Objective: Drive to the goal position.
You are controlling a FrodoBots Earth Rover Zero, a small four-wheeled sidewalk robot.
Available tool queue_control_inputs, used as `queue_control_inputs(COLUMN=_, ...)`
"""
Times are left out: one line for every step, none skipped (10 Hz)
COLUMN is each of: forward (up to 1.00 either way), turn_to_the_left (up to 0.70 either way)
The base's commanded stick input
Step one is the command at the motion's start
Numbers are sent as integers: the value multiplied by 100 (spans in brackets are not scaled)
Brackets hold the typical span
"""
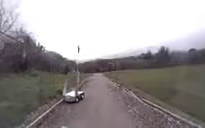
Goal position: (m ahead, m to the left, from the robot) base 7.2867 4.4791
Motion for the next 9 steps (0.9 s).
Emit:
queue_control_inputs(forward=70, turn_to_the_left=0)
queue_control_inputs(forward=70, turn_to_the_left=0)
queue_control_inputs(forward=70, turn_to_the_left=0)
queue_control_inputs(forward=70, turn_to_the_left=0)
queue_control_inputs(forward=70, turn_to_the_left=0)
queue_control_inputs(forward=70, turn_to_the_left=0)
queue_control_inputs(forward=70, turn_to_the_left=0)
queue_control_inputs(forward=70, turn_to_the_left=0)
queue_control_inputs(forward=70, turn_to_the_left=0)
